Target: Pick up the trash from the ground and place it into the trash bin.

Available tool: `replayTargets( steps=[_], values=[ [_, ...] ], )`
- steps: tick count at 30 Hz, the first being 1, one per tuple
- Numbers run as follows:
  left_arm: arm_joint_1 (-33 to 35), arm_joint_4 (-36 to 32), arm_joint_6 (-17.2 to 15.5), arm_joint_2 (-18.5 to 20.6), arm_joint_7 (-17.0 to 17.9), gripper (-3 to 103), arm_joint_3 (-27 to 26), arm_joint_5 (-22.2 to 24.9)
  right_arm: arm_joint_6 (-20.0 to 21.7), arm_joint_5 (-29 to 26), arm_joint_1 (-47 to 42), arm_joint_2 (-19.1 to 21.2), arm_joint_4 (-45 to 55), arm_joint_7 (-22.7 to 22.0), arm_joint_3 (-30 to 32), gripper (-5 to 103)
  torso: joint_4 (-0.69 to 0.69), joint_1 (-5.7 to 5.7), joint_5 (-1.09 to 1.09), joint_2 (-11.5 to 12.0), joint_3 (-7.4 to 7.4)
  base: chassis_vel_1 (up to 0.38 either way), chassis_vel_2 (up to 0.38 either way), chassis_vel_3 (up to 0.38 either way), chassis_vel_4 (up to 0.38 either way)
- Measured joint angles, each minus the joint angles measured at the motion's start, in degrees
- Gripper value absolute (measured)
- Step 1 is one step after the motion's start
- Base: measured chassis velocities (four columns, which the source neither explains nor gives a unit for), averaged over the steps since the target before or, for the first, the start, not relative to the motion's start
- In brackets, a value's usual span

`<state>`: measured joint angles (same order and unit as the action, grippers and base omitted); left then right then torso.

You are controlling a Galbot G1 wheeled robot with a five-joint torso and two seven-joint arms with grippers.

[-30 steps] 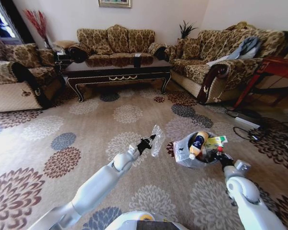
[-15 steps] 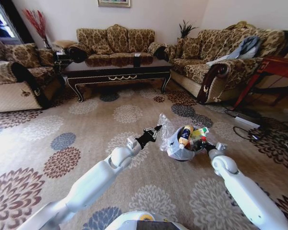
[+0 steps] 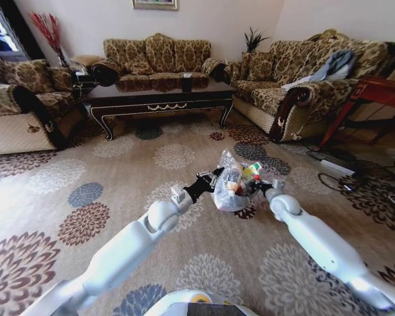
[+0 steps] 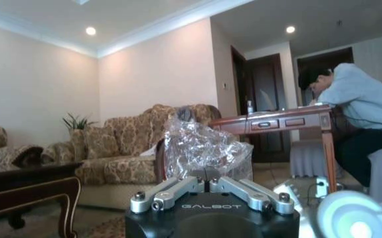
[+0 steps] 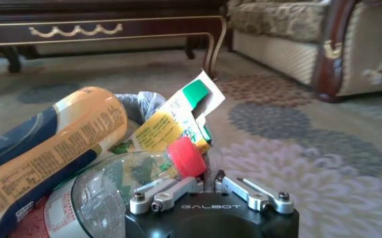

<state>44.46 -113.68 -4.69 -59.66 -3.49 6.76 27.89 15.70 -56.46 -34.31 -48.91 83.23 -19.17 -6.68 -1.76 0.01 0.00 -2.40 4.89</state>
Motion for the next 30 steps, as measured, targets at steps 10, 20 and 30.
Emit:
replayTargets(
  steps=[10,20,30],
  values=[
    [2.8,-3.9,-0.7,2.2,0.1,0,-3.5,1.4,1.0,-2.0,10.9,-10.0,-5.4,-1.8,-12.2,2,0.06,0.00,-0.03,0.0,0.00,0.000,0.000,0.000,0.000],
    [2.1,-1.9,-0.7,1.9,-0.9,0,-3.9,2.1,3.3,-0.8,11.9,-11.8,-2.6,-4.2,-18.1,2,0.06,0.00,-0.01,0.0,-0.01,0.000,0.000,0.000,0.000],
    [-2.8,4.5,0.4,0.1,-1.9,0,-2.0,1.3,3.3,2.4,-2.7,-1.5,10.8,-3.0,-8.9,2,0.07,0.00,0.02,0.0,-0.01,0.000,0.000,0.000,0.000]
  ],
)
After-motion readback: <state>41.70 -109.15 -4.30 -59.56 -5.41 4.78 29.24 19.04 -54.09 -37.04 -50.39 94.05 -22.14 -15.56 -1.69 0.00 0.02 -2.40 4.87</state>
